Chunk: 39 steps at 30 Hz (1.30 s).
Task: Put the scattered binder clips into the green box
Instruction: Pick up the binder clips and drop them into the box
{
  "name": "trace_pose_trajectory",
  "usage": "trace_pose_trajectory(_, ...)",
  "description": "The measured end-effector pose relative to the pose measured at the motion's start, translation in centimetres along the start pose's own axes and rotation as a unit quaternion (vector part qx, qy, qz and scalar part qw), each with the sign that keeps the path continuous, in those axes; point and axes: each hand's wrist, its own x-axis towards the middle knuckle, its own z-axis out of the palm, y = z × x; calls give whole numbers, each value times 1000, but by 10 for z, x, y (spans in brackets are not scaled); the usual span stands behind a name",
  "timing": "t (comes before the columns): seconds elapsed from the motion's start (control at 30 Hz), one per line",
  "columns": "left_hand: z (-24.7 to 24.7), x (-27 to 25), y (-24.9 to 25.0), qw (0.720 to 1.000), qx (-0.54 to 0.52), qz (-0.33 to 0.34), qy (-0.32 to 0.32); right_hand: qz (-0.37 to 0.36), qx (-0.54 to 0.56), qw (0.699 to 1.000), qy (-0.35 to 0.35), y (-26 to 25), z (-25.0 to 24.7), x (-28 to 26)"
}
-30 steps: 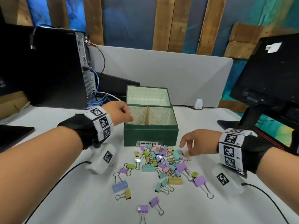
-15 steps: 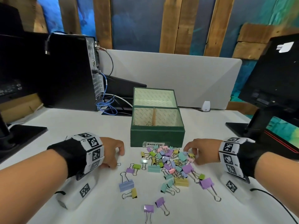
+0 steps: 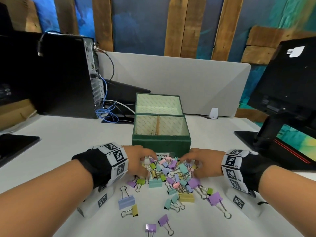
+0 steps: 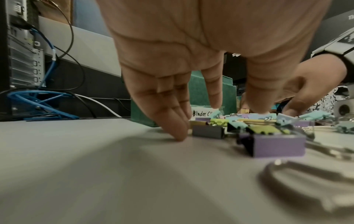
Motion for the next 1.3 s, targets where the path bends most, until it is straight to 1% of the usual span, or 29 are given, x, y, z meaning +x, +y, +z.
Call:
trace_pose_trajectory(0.1,-1,6,5,999,13,1,-36,-5,-3,1000,7,2,-1,1)
trace_pose_trajectory(0.13,-1,8,7,999,20,2,-39,-3,0,1000,11,2,-1,1)
trace_pose_trajectory(0.27,1,14,10,998,48,14,-30,8,12,1000,19,5,-1,4)
trace_pose_trajectory(0.43,4,18,7,999,24,11,-18,7,9,1000,25,7,1,5)
trace_pose_trajectory(0.57,7,20,5,1000,25,-1,1,12,-1,1000,12,7,1,3)
trace_pose_trajectory(0.7,6,19,6,1000,27,3,-8,15,-6,1000,-5,5,0,3)
trace_pose_trajectory(0.97,2,16,8,1000,-7,5,-27,7,-25,1000,15,6,0,4)
trace_pose_trajectory(1.13,1,15,9,999,2,1,-35,-1,-19,999,32,9,-3,2)
trace_pose_trajectory(1.3,0,16,9,999,19,5,-31,2,-4,1000,26,13,-4,5)
